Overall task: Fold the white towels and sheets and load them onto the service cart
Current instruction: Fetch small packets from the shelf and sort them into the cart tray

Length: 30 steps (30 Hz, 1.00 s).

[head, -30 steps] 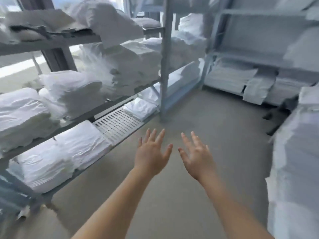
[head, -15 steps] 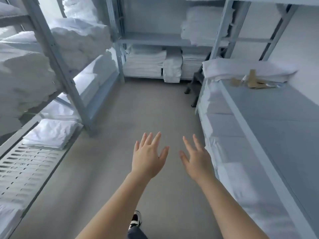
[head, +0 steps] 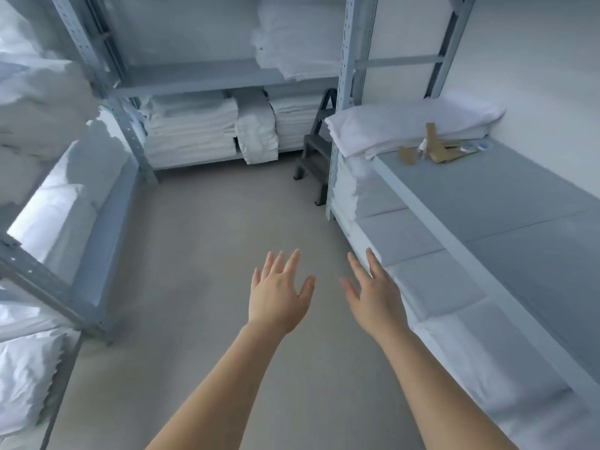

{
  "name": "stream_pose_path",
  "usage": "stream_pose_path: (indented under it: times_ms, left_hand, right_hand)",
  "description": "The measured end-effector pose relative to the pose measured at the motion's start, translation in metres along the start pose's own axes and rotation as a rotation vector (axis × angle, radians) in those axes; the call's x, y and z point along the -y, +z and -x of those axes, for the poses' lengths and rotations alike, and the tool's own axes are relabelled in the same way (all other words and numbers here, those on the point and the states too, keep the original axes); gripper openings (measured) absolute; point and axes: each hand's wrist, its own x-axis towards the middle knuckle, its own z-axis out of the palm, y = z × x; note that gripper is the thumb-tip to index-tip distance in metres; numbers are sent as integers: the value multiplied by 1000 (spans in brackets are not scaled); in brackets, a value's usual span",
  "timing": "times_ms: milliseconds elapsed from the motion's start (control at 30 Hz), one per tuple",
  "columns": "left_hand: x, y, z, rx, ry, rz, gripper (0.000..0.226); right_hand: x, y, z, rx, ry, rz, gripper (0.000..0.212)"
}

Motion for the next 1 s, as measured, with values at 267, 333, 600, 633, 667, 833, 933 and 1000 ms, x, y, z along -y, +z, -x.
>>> stream_pose_path:
  times_ms: [267, 333, 600, 633, 667, 833, 933, 1000]
  left_hand:
    - [-14, 20, -143, 61, 138, 24, 64]
    - [-24, 31, -183, 74, 180, 21, 64]
    - [-86, 61, -366, 114, 300, -28, 64]
    - [-93, 64, -385, 125, 310, -35, 63]
    - [-101, 68, -402, 135, 321, -44, 63]
    - [-128, 91, -472, 193, 372, -74, 63]
    - [-143, 107, -510, 237, 407, -89, 64]
    - [-153, 119, -536, 268, 439, -88, 65]
  right_hand:
    - [-20, 2, -123, -85, 106, 35, 56]
    - [-33, 4, -158, -95, 135, 39, 56]
    - [-99, -10, -313, -120, 228, 28, 58]
    - [-107, -13, -329, -126, 236, 30, 58]
    - [-114, -16, -344, -135, 246, 28, 58]
    - [-151, -28, -404, -142, 317, 35, 59]
    - [-172, -33, -430, -150, 367, 32, 60]
    - [-187, -35, -448, -156, 407, 28, 60]
